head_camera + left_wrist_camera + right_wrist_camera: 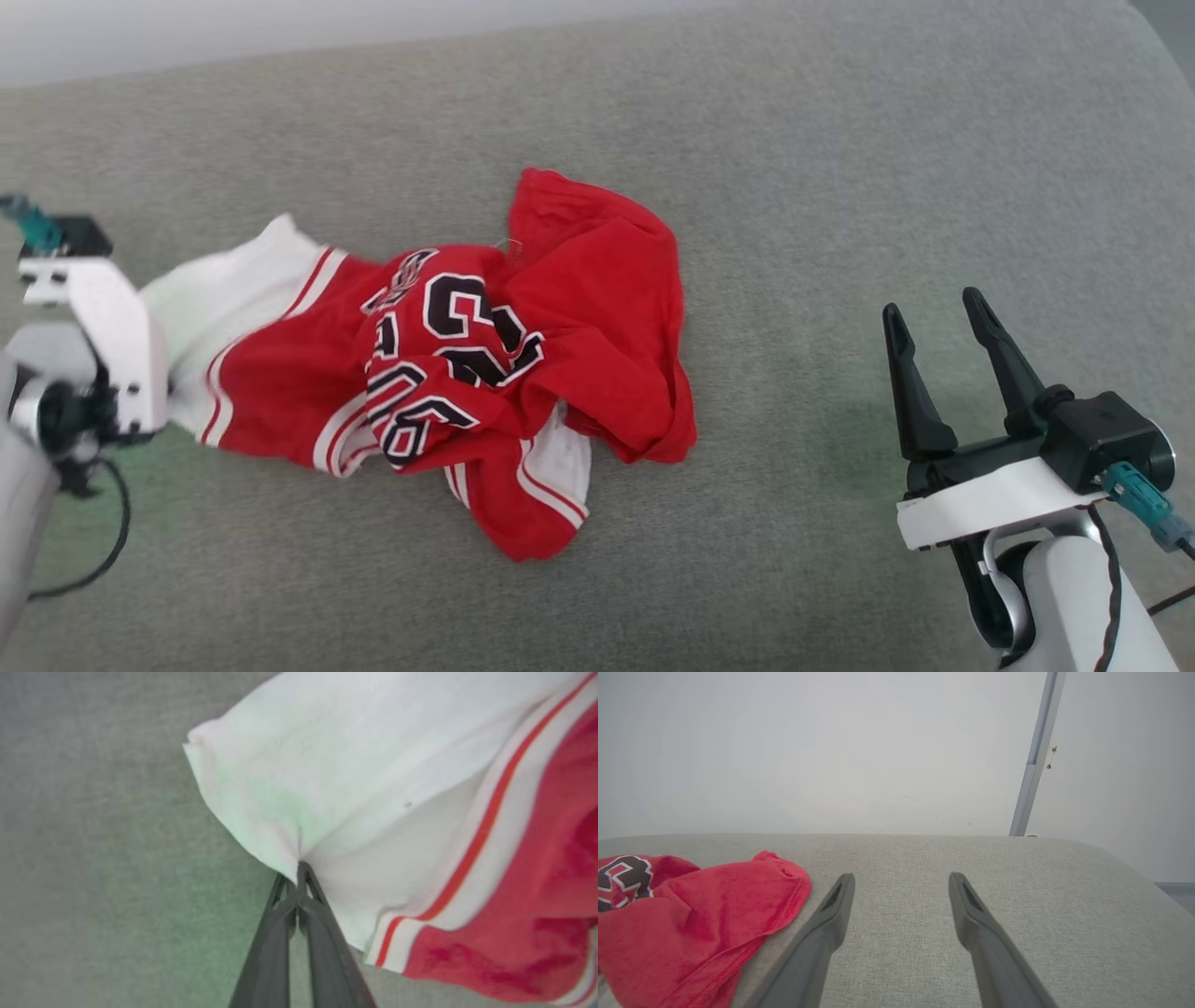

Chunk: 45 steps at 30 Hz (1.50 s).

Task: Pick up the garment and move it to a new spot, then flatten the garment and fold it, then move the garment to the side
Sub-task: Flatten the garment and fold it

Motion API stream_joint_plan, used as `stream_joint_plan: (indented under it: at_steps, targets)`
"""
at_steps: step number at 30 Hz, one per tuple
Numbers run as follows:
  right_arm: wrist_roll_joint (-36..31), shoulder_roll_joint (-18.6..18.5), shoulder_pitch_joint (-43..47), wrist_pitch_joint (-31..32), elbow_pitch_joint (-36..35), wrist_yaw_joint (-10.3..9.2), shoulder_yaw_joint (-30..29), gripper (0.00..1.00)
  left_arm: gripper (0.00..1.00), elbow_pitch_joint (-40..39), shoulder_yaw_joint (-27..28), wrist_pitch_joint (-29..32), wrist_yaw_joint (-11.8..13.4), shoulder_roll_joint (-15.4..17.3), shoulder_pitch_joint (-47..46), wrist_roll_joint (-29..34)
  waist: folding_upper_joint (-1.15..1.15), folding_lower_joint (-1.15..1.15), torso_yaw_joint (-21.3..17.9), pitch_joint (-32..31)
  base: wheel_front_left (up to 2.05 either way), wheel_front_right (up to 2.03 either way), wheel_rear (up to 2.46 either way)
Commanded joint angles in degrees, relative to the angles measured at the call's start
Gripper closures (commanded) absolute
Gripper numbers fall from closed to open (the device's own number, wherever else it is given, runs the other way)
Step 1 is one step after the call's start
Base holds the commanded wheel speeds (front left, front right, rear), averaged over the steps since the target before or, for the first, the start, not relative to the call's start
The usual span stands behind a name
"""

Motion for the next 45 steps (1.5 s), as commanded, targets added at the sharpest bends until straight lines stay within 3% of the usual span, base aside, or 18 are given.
stream_joint_plan:
  at_steps: [1,12,16,17,18,19,24,32,45]
  targets:
    - [-0.24,-0.04,0.54,-0.3,0.01,-0.01,0.14,0.0,1.0,0.29,-0.53,1.16,1.05,1.04,3.99,0.09,0.0,0.0,0.87,-0.83,0.0,0.0,0.0]
    - [0.26,-0.7,2.22,-0.3,0.93,-0.02,0.66,0.0,1.0,-14.48,2.09,5.11,10.55,7.15,21.04,-3.88,0.0,0.0,3.3,-4.2,0.0,0.0,0.0]
    - [0.81,-0.97,2.5,-0.3,1.33,-0.01,1.61,0.0,1.0,-20.17,3.52,3.4,12.22,7.23,25.67,-5.88,0.0,0.0,3.96,-5.12,0.0,0.0,0.0]
    - [1.12,-1.14,2.65,-0.3,1.48,-0.01,1.92,0.0,0.68,-21.4,3.93,2.41,12.69,7.28,26.35,-5.97,0.0,0.0,4.14,-5.32,0.0,0.0,0.0]
    - [1.35,-1.24,2.75,-0.3,1.66,-0.02,2.22,0.0,0.28,-22.55,4.28,1.55,12.76,7.27,26.95,-6.21,0.0,0.0,4.28,-5.53,0.0,0.0,0.0]
    - [1.6,-1.33,2.86,-0.3,1.87,-0.01,2.58,0.0,0.0,-23.5,4.66,0.78,13.07,7.16,27.53,-6.43,0.0,0.0,4.44,-5.79,0.0,0.0,0.0]
    - [2.65,-2.0,3.01,-0.3,3.14,-0.01,4.37,0.0,0.0,-27.89,6.96,-4.93,13.22,6.72,29.85,-6.94,0.0,0.0,5.15,-7.11,0.0,0.0,0.0]
    - [5.15,-3.6,2.51,0.79,5.32,-0.01,7.1,0.0,0.0,-34.61,9.41,-20.84,9.8,5.06,33.63,-4.51,0.0,0.0,7.49,-8.38,0.0,0.0,0.0]
    - [11.61,-8.64,-1.05,13.79,6.78,-0.01,15.19,0.0,0.0,-38.68,9.86,-43.77,9.38,-1.08,37.53,1.91,0.0,0.0,14.51,-7.99,0.0,0.0,0.0]
